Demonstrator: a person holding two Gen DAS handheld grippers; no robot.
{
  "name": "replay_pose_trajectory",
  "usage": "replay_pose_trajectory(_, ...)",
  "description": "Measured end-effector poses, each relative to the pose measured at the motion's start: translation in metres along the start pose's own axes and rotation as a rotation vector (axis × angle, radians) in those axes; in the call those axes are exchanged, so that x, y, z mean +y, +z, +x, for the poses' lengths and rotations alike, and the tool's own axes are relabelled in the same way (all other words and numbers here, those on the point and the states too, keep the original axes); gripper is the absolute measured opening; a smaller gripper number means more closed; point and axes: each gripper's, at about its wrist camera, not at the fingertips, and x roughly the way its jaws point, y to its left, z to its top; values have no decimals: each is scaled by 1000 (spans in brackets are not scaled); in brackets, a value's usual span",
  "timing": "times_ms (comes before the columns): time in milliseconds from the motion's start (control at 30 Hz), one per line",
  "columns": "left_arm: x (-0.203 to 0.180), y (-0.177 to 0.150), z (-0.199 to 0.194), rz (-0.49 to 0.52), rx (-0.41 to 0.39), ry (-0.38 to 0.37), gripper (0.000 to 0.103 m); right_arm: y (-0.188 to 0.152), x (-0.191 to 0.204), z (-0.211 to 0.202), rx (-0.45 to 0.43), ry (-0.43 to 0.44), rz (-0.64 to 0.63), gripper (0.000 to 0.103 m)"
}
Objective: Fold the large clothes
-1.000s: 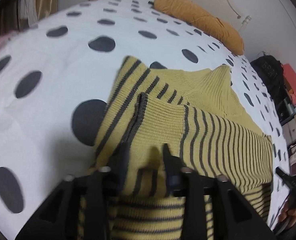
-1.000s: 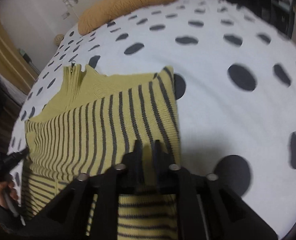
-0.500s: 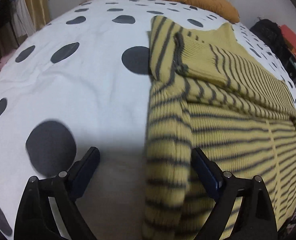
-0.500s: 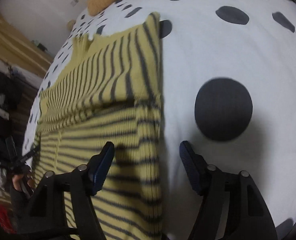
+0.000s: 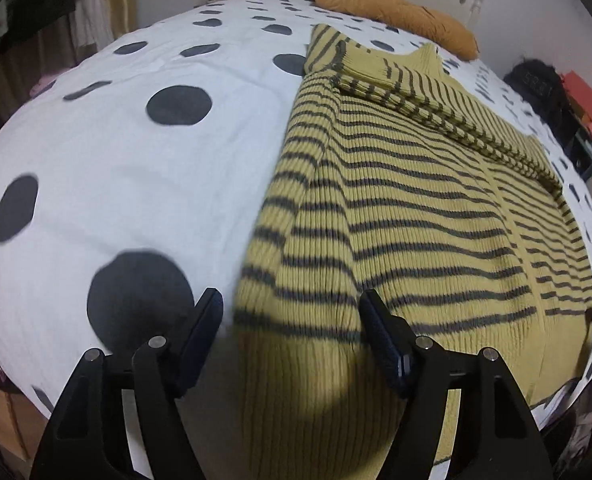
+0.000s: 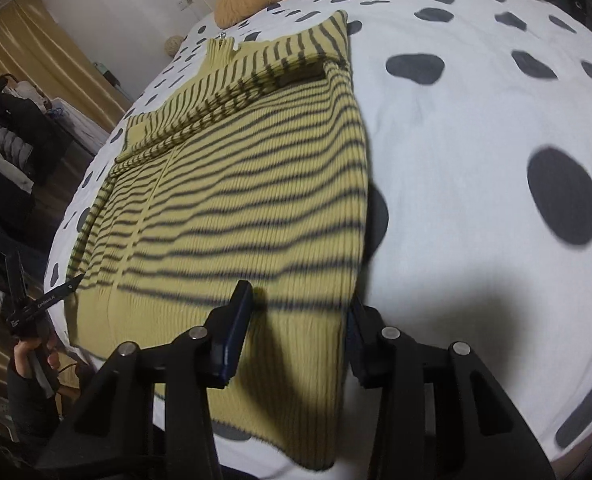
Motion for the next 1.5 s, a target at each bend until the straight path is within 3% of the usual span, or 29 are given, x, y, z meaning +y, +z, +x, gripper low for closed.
replay_pose_trajectory(200, 1, -25, -15, -11, -18, -30, 71, -37, -6, -11, -62, 51, 7, 44)
replay_pose_trajectory(333, 1, -40, -20, 26, -66, -54, 80, -59, -12, -15, -126, 90, -62, 45)
replay_pose_trajectory(467, -2, -47, -22, 65, -96, -61, 83, -65, -16, -17, -125, 118, -30, 45)
replay_pose_trajectory(533, 3, -45, -21, 48, -102, -90, 81, -66, -13, -16, -116, 132, -39, 46)
replay_pose_trajectory(700, 26, -43, -26, -20, -109, -173, 65, -67, -12, -15, -89, 184, -40, 45)
replay_pose_trajectory(800, 31, -44, -26, -50, -106, -202, 65, -68, -13, -13, -74, 200, -41, 45)
replay_pose_trajectory(967, 21, -49, -28, -13, -46, -259, 65, -75, -8, -11, -37, 235, -50, 44)
replay_pose_trajectory(1033, 19, -54, -29, -17, -16, -290, 64, -78, -6, -8, -24, 237, -59, 38)
replay_pose_trajectory(1067, 19, -56, -29, -26, 0, -290, 50, -79, -5, -6, -17, 238, -57, 33)
replay_pose_trajectory(1100, 20, -56, -28, -36, 10, -283, 17, -81, -5, -6, -17, 242, -53, 25)
replay_pose_trajectory(1133, 22, -56, -28, -58, 20, -287, 12, -80, -4, -4, -16, 248, -50, 17)
replay_pose_trajectory(1200, 28, -55, -27, -103, 33, -315, 11, -79, -2, -3, -22, 243, -49, 12)
replay_pose_trajectory(1300, 25, -52, -33, -92, 18, -300, 9, -76, 4, -8, -56, 239, -52, 9)
replay_pose_trajectory(1500, 25, -18, -67, -72, -103, -360, 9, -48, 25, -34, -141, 278, -106, 9)
